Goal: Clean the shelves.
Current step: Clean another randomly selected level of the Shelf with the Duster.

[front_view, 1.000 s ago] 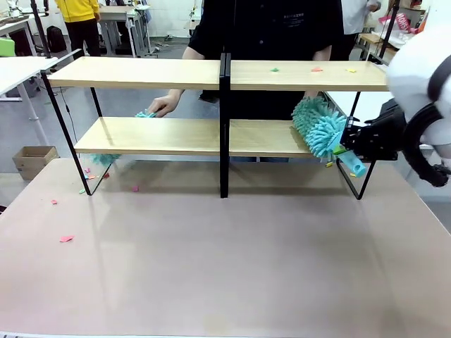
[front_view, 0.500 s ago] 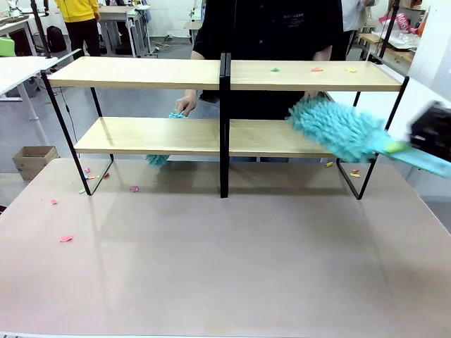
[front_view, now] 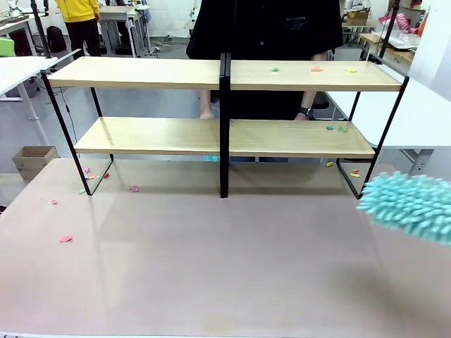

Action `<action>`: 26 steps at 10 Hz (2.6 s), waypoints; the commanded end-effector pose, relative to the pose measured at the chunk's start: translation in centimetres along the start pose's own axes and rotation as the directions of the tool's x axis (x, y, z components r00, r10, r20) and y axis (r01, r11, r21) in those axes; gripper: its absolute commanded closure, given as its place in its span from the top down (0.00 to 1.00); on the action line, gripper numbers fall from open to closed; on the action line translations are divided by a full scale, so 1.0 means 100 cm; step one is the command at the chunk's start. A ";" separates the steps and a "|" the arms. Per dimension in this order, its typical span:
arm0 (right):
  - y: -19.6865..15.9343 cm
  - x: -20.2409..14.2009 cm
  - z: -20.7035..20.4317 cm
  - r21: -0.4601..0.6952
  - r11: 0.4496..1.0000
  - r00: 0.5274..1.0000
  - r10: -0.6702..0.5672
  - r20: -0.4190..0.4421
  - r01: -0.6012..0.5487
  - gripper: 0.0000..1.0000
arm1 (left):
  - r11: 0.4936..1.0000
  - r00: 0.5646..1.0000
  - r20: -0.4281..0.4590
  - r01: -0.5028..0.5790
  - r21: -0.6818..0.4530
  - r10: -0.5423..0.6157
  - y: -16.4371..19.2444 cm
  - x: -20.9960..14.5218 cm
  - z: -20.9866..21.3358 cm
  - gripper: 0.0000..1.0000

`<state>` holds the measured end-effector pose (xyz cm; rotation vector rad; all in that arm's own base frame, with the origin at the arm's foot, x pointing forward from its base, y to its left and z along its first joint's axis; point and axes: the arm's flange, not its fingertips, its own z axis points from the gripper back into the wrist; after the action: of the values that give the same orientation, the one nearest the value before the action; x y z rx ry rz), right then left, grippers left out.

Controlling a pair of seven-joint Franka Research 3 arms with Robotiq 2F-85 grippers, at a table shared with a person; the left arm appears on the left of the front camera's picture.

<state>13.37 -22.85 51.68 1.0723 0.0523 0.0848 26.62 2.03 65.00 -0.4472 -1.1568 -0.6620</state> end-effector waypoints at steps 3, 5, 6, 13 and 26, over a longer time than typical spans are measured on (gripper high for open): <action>0.012 -0.001 0.038 0.023 0.991 0.991 0.129 -0.041 -0.128 0.12 | 1.000 1.000 -0.004 -0.001 -0.003 0.001 0.000 0.000 -0.001 1.00; 0.013 0.004 0.033 0.038 0.990 0.989 0.136 -0.055 -0.134 0.12 | 1.000 1.000 -0.004 -0.001 -0.003 0.001 0.000 0.000 -0.001 1.00; 0.015 0.010 0.028 0.029 0.990 0.989 0.141 -0.053 -0.140 0.12 | 1.000 1.000 -0.004 -0.001 -0.003 0.001 0.000 0.000 -0.001 1.00; 0.070 0.137 -0.112 -0.215 0.969 0.981 0.153 0.116 -0.125 0.12 | 1.000 1.000 -0.004 -0.001 -0.003 0.001 0.000 0.000 -0.001 1.00; 0.105 0.248 -0.205 -0.634 0.686 0.781 0.152 0.605 0.357 0.12 | 1.000 1.000 -0.004 -0.001 -0.003 0.001 0.000 0.000 -0.001 1.00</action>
<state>37.42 2.09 50.61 0.3304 -0.5274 -0.2592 26.65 2.03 64.95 -0.4479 -1.1557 -0.6620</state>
